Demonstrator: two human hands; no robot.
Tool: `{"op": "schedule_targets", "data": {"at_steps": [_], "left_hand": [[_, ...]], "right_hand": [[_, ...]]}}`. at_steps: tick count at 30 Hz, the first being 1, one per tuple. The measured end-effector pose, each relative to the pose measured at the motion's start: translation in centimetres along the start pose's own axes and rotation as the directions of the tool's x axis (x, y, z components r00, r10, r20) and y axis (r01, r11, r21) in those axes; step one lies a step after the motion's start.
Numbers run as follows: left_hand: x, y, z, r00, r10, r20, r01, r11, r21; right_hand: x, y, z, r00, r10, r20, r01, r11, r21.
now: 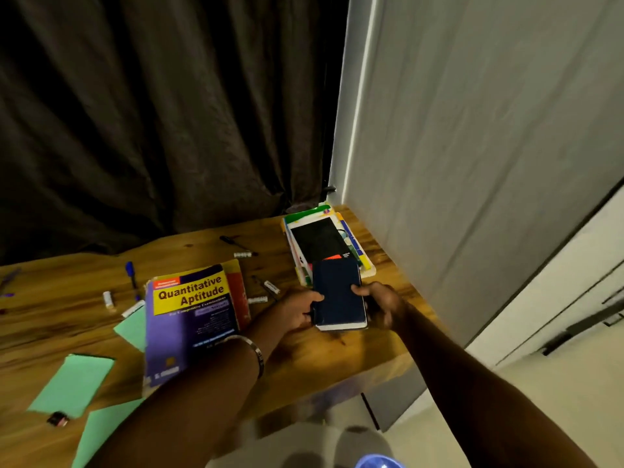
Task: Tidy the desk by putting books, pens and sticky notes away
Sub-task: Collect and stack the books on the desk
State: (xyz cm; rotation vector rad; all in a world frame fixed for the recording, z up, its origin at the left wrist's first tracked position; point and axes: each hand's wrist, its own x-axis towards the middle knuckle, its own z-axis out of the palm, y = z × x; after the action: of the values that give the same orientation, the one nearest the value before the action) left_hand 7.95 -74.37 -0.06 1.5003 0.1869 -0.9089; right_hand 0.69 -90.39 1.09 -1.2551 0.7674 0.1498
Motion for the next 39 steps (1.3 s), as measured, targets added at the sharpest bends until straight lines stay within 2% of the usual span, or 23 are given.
{"op": "schedule_targets", "data": {"at_steps": [4,10,14,21,26,31,39], "left_hand": [[-1.3,1.1,-4.4,0.993,0.084,-0.081,-0.084,0.996,0.004],[-3.9,1.5,-12.4,0.969,0.107,-0.225,-0.107,0.994,0.013],[-6.9,0.8,-17.0,0.948,0.108,-0.298,-0.122,0.992,-0.029],[-9.8,-0.9,-23.1,0.896,0.143,-0.419,-0.151,0.988,0.015],[-11.2,-2.6,-25.2,0.88,0.114,-0.461,-0.119,0.993,0.018],[-11.6,-3.8,-26.6,0.88,0.093,-0.465,-0.056,0.994,0.092],[-11.4,-4.3,-27.1,0.867,0.1,-0.488,-0.012,0.984,0.18]], "right_hand": [[0.1,-0.8,4.4,0.999,-0.008,0.035,0.011,0.998,-0.066],[1.4,-0.2,12.0,0.994,0.007,0.112,0.012,0.987,-0.161],[0.6,0.8,17.6,0.971,0.021,0.24,0.019,0.987,-0.162],[0.1,3.0,24.1,0.949,0.091,0.301,-0.002,0.959,-0.283],[-0.8,4.2,26.7,0.952,0.049,0.302,0.075,0.92,-0.385],[-0.6,5.2,27.9,0.951,0.034,0.306,0.112,0.887,-0.447],[-0.3,5.9,28.3,0.951,0.003,0.308,0.154,0.862,-0.483]]}}
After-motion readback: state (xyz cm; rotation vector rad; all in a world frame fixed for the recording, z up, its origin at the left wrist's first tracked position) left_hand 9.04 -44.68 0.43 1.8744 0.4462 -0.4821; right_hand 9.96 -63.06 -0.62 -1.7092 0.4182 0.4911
